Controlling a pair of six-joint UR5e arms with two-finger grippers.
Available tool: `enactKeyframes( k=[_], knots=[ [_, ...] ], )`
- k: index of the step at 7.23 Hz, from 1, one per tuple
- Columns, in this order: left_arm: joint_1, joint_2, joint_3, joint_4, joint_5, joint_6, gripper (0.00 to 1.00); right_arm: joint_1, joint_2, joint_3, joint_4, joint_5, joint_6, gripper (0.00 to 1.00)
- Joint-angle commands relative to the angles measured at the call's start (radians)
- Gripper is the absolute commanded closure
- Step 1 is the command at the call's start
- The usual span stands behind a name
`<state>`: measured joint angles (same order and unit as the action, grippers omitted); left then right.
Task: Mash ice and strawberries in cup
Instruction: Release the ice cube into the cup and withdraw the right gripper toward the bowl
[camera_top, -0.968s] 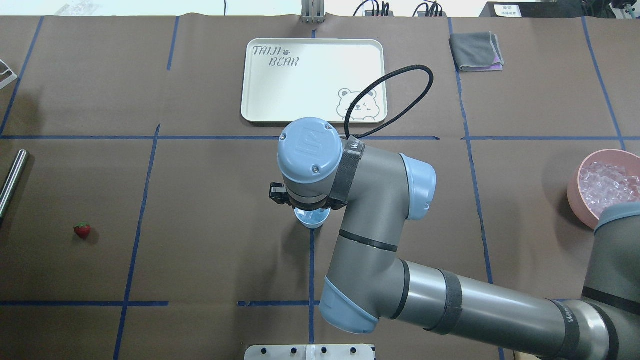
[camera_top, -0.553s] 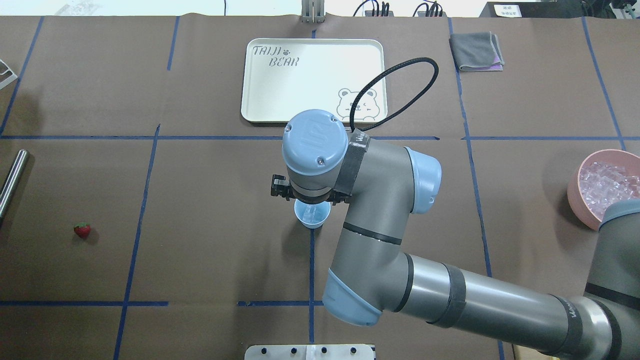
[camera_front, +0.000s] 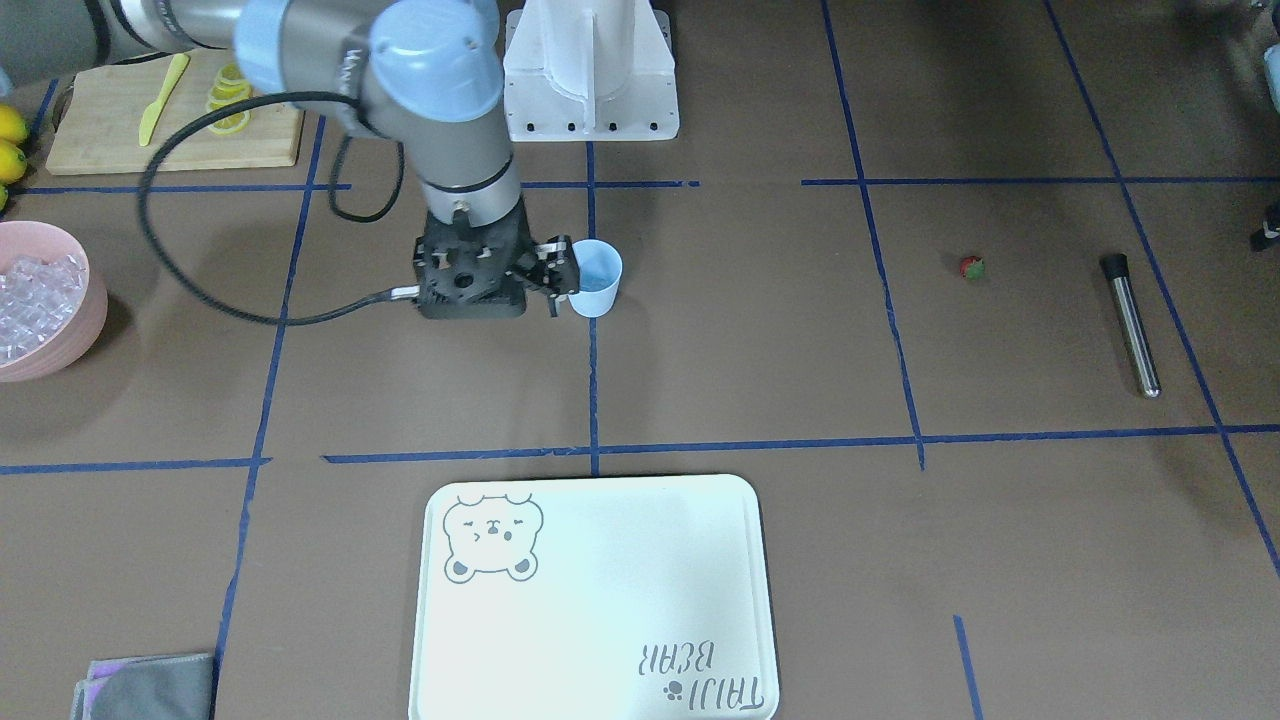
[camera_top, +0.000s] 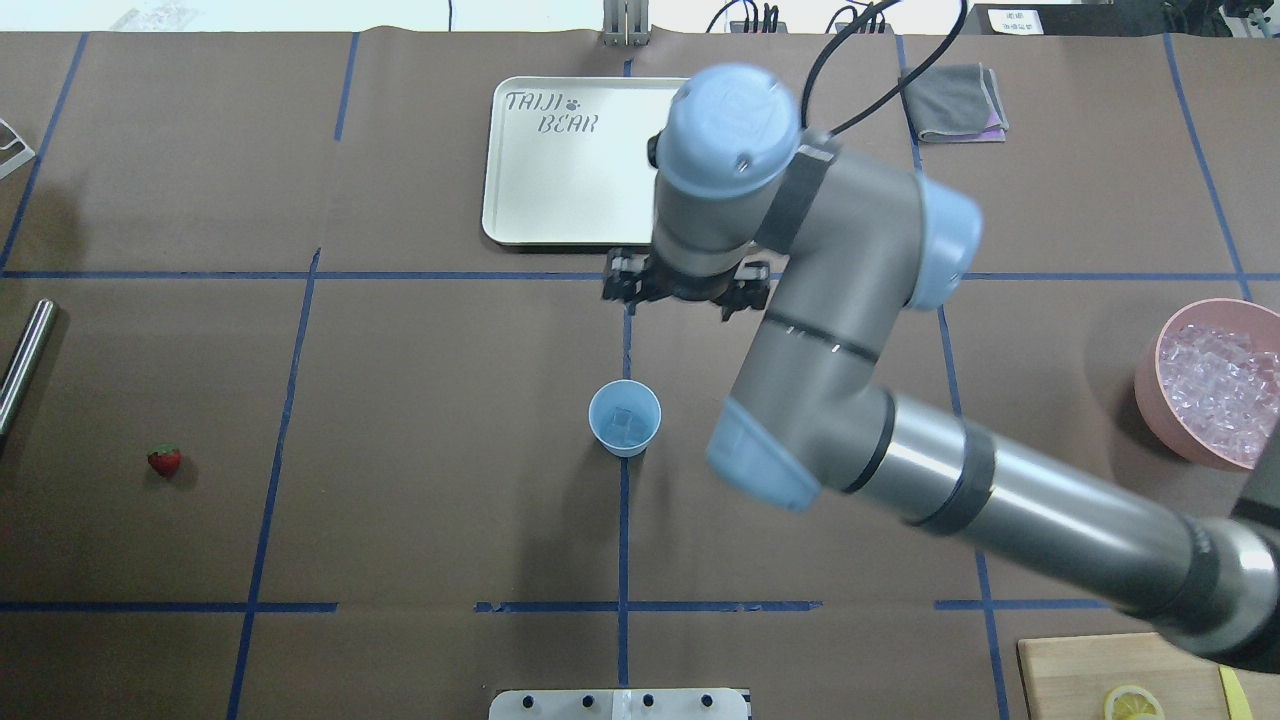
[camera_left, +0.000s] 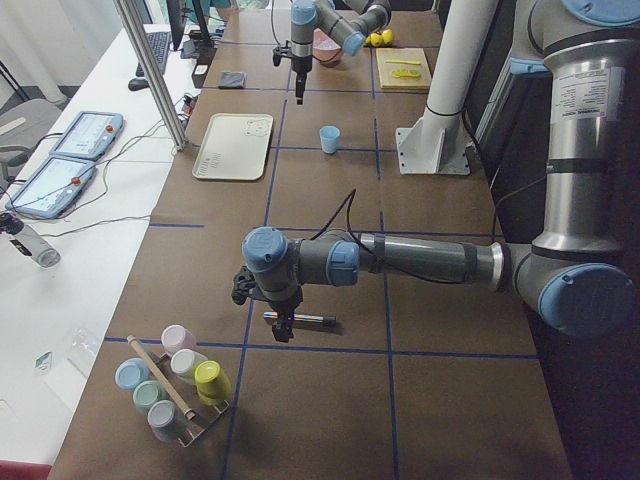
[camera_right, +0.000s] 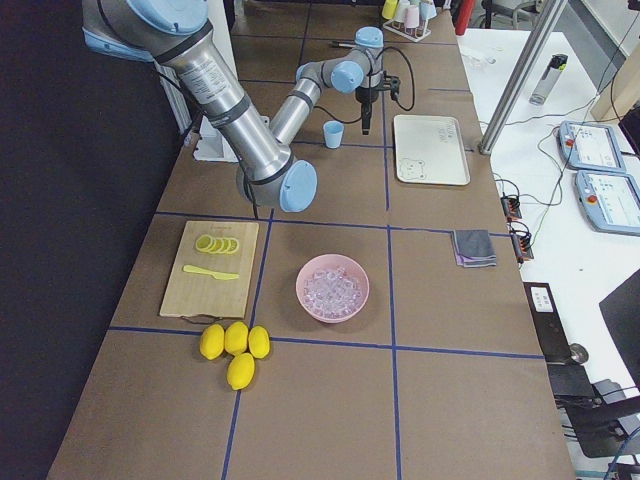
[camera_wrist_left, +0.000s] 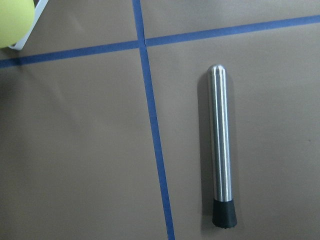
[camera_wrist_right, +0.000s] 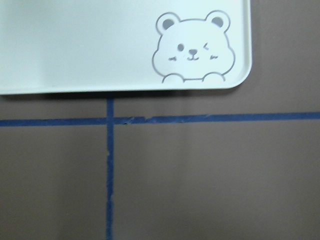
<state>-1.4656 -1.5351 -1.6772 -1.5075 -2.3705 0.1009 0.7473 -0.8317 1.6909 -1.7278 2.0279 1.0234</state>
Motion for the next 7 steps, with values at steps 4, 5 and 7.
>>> enactKeyframes(
  k=[4, 5, 7],
  knots=[
    [0.001, -0.069, 0.010, -0.188, 0.129, -0.009, 0.00, 0.470, -0.405, 0.004, 0.007, 0.236, -0.877, 0.01],
    [0.011, -0.088, 0.013, -0.204, 0.123, -0.009, 0.00, 0.572, -0.491, -0.025, 0.007, 0.267, -1.081, 0.01],
    [0.022, -0.108, 0.010, -0.209, 0.117, -0.094, 0.00, 0.754, -0.631, -0.094, 0.010, 0.285, -1.292, 0.01]
  ],
)
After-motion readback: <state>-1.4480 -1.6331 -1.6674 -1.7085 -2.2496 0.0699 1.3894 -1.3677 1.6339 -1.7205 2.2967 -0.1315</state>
